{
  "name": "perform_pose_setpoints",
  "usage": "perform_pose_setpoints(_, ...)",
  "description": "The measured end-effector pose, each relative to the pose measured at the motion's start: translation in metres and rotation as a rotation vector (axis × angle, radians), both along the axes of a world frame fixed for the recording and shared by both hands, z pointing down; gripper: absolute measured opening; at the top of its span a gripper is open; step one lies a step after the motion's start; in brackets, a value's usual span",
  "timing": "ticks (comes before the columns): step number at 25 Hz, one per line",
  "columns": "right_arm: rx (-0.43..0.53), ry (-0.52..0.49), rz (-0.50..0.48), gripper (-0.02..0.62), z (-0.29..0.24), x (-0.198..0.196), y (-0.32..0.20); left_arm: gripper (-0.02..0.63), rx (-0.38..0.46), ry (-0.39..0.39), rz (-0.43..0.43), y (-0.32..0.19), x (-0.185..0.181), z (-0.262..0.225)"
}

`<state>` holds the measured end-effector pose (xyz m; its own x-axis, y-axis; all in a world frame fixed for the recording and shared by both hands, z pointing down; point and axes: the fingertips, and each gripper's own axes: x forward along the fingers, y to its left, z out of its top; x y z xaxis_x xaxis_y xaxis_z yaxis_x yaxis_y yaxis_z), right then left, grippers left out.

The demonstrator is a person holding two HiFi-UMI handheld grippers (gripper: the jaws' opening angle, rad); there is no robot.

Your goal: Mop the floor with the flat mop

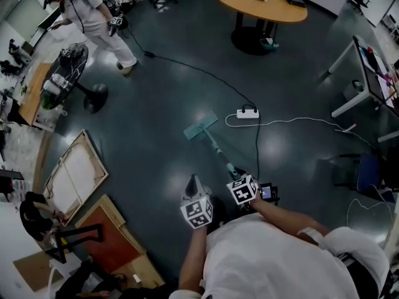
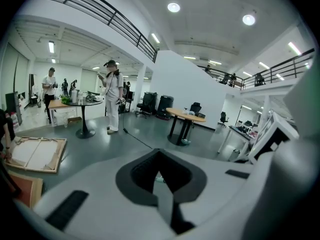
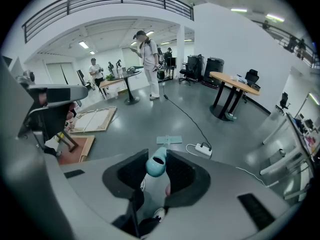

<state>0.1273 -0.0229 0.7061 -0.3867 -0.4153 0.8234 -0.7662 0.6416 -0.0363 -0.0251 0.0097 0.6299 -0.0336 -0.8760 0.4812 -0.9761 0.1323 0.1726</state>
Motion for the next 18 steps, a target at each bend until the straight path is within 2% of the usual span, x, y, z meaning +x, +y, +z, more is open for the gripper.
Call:
perform_pose_setpoints(10,0.018,-0.001,0.034,0.117,0.025,-0.109,-0.111,0.005,0.028,-0.002,0.015,-0.084,-0.095,0.002)
perform_pose_setpoints(18,0.038,0.030,0.044,0.115,0.061,-0.175,-0.199,0.005,0.001,-0.002,0.030,-0.107,-0.132,0.019)
